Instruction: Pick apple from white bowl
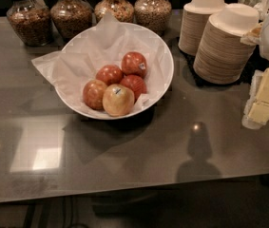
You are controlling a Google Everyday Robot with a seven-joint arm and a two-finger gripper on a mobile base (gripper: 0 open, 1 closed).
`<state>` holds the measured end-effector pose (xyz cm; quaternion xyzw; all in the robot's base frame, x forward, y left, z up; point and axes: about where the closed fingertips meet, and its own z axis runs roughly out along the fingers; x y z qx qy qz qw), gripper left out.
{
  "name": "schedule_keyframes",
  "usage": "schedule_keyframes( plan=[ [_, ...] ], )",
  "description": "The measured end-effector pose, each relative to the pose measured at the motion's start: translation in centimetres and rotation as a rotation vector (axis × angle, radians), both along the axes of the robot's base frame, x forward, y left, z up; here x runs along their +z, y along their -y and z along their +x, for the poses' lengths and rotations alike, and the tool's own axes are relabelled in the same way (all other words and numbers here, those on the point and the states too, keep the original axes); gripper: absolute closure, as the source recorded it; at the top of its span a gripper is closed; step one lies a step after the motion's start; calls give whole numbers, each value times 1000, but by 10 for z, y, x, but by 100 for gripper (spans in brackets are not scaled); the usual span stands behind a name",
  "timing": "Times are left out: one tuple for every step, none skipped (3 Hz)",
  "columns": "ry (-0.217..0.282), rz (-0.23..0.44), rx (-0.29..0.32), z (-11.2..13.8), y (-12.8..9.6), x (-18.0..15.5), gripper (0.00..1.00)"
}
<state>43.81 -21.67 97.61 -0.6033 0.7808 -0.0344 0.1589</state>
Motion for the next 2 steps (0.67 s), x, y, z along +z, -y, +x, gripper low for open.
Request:
schedule_keyframes(
  plan=[
    [0, 0, 0, 0, 0, 0, 0],
    [22, 53, 50, 12, -17, -3, 0]
  ],
)
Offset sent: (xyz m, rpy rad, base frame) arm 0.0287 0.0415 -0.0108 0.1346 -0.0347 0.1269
